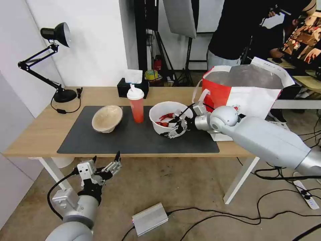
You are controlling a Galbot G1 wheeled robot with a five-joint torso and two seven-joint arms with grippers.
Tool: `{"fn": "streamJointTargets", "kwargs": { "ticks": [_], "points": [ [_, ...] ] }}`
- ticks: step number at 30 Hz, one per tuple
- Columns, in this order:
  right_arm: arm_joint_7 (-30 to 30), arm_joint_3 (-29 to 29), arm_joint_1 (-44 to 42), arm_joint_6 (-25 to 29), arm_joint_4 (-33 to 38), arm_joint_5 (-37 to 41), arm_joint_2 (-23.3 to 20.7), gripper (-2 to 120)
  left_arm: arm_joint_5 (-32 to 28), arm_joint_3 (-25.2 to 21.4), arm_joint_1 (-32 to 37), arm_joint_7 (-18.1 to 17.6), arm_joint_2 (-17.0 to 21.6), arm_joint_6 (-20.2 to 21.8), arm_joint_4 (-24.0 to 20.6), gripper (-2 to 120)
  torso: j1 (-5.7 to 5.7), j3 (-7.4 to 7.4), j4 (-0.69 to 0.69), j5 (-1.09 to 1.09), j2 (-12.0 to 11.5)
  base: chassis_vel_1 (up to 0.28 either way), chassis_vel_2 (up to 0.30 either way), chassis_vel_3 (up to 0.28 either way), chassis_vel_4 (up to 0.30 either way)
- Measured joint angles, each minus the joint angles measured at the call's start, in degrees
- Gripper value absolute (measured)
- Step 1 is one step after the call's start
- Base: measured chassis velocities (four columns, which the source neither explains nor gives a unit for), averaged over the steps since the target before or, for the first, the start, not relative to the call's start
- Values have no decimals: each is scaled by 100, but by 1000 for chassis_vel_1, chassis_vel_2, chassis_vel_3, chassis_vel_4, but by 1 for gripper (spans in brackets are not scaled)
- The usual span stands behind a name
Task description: Pick up the trash from the table and place it into the takeout bag.
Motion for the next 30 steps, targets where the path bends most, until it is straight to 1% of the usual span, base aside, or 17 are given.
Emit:
{"fn": "streamJointTargets", "kwargs": {
  "ticks": [3, 4, 5, 6, 7, 9, 10, 13, 15, 17, 18, 19, 21, 23, 24, 26, 30],
  "points": [
    [-18, 5, -26, 12, -22, -21, 0, 83, 1, 3, 0, -1, 0, 0, 0, 100, -1, -1, 0, 0, 1, 0, 0, 0, 0],
    [-18, 5, -26, 12, -22, -21, 0, 83, 1, 3, 0, -1, 0, 0, 0, 100, -1, -1, 0, 0, 1, 0, 0, 0, 0],
    [-19, 5, -32, 15, -32, -28, 0, 80, 2, 4, 0, -1, 0, 0, 0, 100, -1, -1, 0, 0, 1, 0, 0, 0, 0],
    [-19, 5, -42, 14, -52, -39, 0, 73, 2, 6, 0, -2, -3, -1, -4, 100, -1, 0, 0, 0, 0, 0, 0, 0, 0],
    [-22, 3, -46, 13, -63, -41, 0, 69, 2, 9, 1, -2, -6, -1, -8, 100, 0, 0, 0, 0, 0, 0, 0, 0, 0],
    [-22, 3, -48, 12, -69, -44, 1, 66, 2, 11, 1, -2, -8, -1, -11, 100, 0, 0, 0, 1, 0, 0, 0, 0, 0],
    [-23, 3, -52, 12, -87, -46, 7, 59, 3, 16, 3, -3, -12, -1, -14, 100, 0, 0, 0, 1, 0, 0, 0, 0, 0],
    [-34, 3, -63, 12, -103, -53, 16, 49, 5, 20, 7, -4, -14, -1, -15, 100, 0, 0, 0, 1, 0, 0, 0, 0, 0],
    [-38, 3, -66, 12, -107, -53, 17, 48, 5, 20, 7, -4, -13, -1, -16, 100, 0, 0, 1, 1, 0, 0, 0, 0, 0],
    [-45, 4, -76, 13, -110, -53, 21, 33, 6, 23, 8, -5, -13, -1, -17, 100, 0, 0, 0, 0, 0, 0, 0, 0, 0],
    [-47, 4, -84, 13, -111, -54, 22, 29, 6, 24, 10, -5, -13, -1, -18, 100, -1, 0, 1, 0, 0, 0, 0, 0, 0],
    [-47, 4, -84, 13, -111, -54, 22, 29, 6, 24, 10, -5, -13, -1, -18, 100, -1, 0, 1, 0, 0, 0, 0, 0, 0],
    [-47, 7, -109, 16, -123, -56, 21, 18, 7, 26, 13, -6, -12, -1, -25, 100, 0, 0, 0, 0, 0, 0, 0, 0, 0],
    [-46, 11, -114, 20, -128, -52, 19, 10, 7, 26, 16, -10, -7, -1, -38, 100, -1, 0, 0, 0, 0, 0, 0, 0, 0],
    [-46, 11, -114, 20, -128, -52, 19, 10, 7, 26, 16, -10, -7, -1, -38, 100, -1, 0, 0, 0, 0, 0, 0, 0, 0],
    [-44, 12, -114, 24, -129, -36, 19, 0, 7, 25, 18, -12, -5, -1, -43, 100, -1, 0, 0, 0, 1, 0, 0, 0, 0],
    [-28, 16, -115, 28, -101, -1, 20, 0, 7, 38, 15, -15, -17, -1, -44, 100, 0, 0, 0, 0, 0, 0, 0, 0, 0]
  ]
}}
